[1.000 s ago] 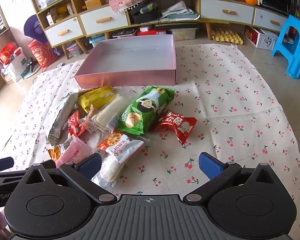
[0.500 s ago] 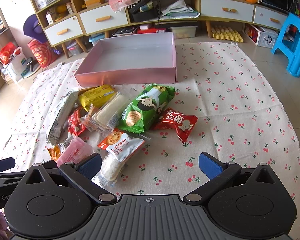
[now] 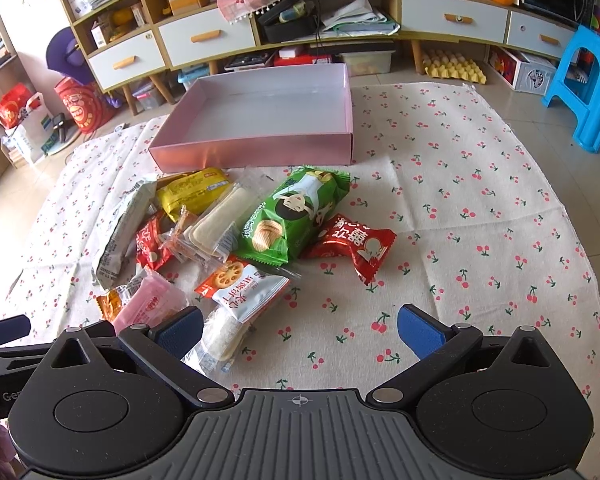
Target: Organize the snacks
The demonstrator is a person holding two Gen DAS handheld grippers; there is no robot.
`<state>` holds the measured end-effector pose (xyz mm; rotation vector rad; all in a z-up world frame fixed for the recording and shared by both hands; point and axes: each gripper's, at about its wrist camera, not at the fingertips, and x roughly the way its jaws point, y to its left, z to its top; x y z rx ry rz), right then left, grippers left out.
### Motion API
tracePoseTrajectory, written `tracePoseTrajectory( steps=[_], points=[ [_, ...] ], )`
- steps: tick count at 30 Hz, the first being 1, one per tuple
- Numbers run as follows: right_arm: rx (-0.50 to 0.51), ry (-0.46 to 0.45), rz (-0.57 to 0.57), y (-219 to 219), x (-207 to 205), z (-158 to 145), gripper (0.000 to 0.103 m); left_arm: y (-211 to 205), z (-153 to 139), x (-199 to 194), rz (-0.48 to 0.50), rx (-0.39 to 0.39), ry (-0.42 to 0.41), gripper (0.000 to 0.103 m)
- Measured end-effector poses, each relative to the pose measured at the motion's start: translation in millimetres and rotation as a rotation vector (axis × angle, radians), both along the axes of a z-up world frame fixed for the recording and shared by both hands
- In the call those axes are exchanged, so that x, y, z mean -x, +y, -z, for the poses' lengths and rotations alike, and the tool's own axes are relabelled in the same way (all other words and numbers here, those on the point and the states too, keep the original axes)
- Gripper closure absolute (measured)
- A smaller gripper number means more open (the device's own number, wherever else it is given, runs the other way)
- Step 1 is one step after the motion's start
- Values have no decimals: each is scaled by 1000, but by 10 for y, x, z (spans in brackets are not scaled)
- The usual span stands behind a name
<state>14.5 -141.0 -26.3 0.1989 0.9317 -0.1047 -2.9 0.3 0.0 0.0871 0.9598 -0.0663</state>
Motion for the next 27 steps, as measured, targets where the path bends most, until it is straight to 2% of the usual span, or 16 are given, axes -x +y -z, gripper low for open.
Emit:
tracePoseTrajectory(
  steps=[27],
  points=[
    [-3, 8, -1, 19, -2, 7, 0, -19, 18, 24, 3, 1, 1, 1]
  ],
)
